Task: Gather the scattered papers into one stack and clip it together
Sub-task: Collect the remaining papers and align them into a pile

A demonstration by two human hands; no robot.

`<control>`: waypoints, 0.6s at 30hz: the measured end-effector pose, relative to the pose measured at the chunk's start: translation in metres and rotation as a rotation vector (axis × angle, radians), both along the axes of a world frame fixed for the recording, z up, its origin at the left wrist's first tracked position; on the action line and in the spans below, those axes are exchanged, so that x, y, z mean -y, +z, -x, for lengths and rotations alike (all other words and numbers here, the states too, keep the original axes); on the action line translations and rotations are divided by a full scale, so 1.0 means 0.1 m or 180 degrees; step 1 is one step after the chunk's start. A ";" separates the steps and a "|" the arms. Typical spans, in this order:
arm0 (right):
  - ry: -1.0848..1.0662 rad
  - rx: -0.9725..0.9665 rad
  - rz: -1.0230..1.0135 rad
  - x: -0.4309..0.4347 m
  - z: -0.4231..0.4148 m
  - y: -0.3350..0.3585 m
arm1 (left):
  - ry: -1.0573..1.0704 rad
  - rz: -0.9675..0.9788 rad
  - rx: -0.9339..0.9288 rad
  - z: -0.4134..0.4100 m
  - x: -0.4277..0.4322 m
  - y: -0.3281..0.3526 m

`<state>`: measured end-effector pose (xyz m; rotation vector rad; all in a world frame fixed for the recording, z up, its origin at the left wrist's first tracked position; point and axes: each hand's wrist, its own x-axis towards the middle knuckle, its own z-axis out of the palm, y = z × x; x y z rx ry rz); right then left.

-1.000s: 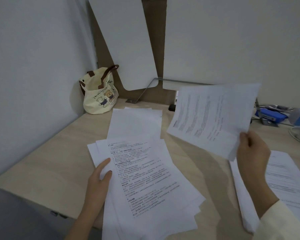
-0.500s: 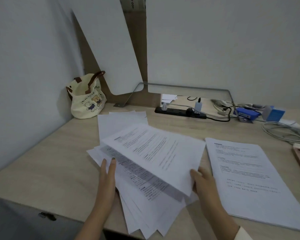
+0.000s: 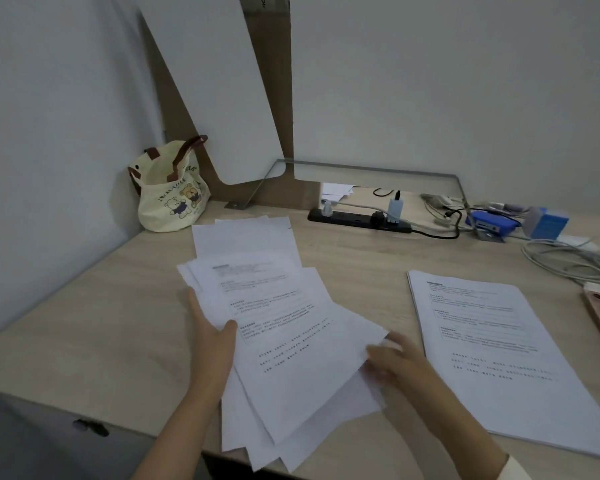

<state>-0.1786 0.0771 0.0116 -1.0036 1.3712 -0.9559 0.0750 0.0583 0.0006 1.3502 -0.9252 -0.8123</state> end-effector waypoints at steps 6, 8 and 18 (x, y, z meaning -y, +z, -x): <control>-0.0086 -0.0542 0.0663 0.29 0.04 0.30 | -0.0306 0.0775 0.0330 -0.04 -0.08 0.64; 0.0115 -0.0405 0.0700 0.40 -0.03 0.46 | -0.0399 0.1040 0.0309 -0.04 -0.12 0.86; 0.0644 0.0611 0.1752 0.49 -0.31 1.10 | -0.0301 0.1560 0.0357 -0.25 -0.17 1.30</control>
